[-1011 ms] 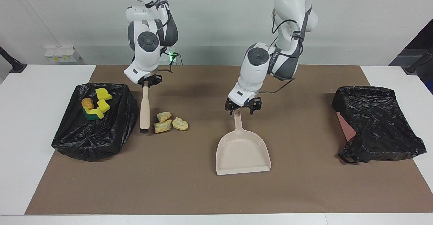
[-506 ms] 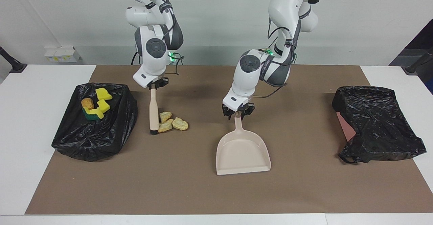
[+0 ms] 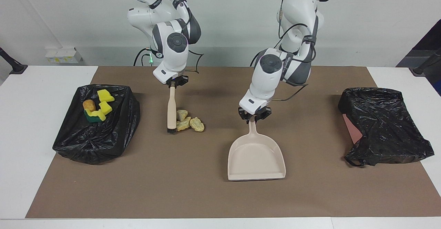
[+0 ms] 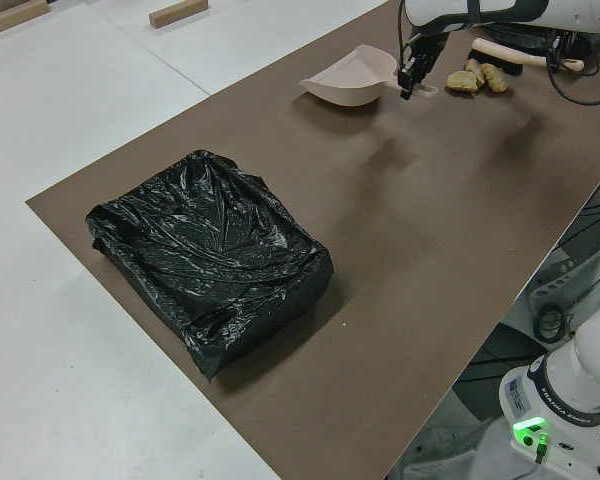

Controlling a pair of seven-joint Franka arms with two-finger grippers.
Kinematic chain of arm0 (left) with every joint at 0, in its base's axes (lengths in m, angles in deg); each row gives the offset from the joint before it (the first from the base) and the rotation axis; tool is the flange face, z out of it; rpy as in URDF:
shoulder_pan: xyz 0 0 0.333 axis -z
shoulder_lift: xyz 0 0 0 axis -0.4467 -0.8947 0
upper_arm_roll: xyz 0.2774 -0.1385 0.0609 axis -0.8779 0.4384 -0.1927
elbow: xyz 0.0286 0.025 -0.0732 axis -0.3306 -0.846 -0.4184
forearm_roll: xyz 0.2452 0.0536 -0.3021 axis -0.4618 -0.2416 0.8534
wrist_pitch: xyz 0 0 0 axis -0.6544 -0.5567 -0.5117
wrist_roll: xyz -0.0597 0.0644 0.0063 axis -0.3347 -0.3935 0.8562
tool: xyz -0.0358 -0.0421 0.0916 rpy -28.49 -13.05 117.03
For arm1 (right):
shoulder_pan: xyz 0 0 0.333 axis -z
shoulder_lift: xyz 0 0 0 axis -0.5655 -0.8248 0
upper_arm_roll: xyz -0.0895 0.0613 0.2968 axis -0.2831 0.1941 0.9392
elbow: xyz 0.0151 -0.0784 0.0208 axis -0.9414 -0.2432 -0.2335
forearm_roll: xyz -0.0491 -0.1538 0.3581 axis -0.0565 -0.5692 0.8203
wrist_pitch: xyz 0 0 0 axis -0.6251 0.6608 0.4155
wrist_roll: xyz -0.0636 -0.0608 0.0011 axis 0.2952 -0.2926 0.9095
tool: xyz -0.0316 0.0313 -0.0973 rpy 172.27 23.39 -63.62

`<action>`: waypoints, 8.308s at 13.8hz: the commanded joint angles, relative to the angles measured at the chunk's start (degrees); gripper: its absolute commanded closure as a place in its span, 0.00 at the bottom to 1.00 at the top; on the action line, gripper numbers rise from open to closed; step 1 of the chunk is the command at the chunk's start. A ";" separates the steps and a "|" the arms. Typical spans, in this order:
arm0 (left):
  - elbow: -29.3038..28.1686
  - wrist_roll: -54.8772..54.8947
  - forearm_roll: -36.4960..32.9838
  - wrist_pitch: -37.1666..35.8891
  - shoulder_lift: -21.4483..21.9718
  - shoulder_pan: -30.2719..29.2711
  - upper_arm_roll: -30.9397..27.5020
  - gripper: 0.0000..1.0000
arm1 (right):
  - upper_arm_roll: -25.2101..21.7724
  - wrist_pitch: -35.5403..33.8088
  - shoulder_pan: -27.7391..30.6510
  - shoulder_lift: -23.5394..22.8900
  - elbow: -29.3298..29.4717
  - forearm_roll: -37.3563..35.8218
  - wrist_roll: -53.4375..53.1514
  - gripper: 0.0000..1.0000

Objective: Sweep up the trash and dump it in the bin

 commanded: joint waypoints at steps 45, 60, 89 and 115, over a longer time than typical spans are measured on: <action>-30.18 52.72 -5.99 1.79 19.23 2.44 1.05 1.00 | 0.16 2.49 -5.43 -18.11 16.52 -4.88 15.91 1.00; -31.94 72.44 3.82 6.98 19.59 -2.81 0.97 1.00 | -0.19 -4.96 -6.32 0.58 6.85 22.47 5.56 1.00; 4.95 126.80 -2.46 -20.96 11.87 -50.11 0.18 1.00 | 0.42 20.94 -29.69 -0.55 -11.52 19.73 -17.23 0.60; 7.88 121.54 -58.29 -7.70 9.39 -47.23 0.61 1.00 | -15.82 6.20 2.74 -1.69 18.96 4.54 13.08 0.00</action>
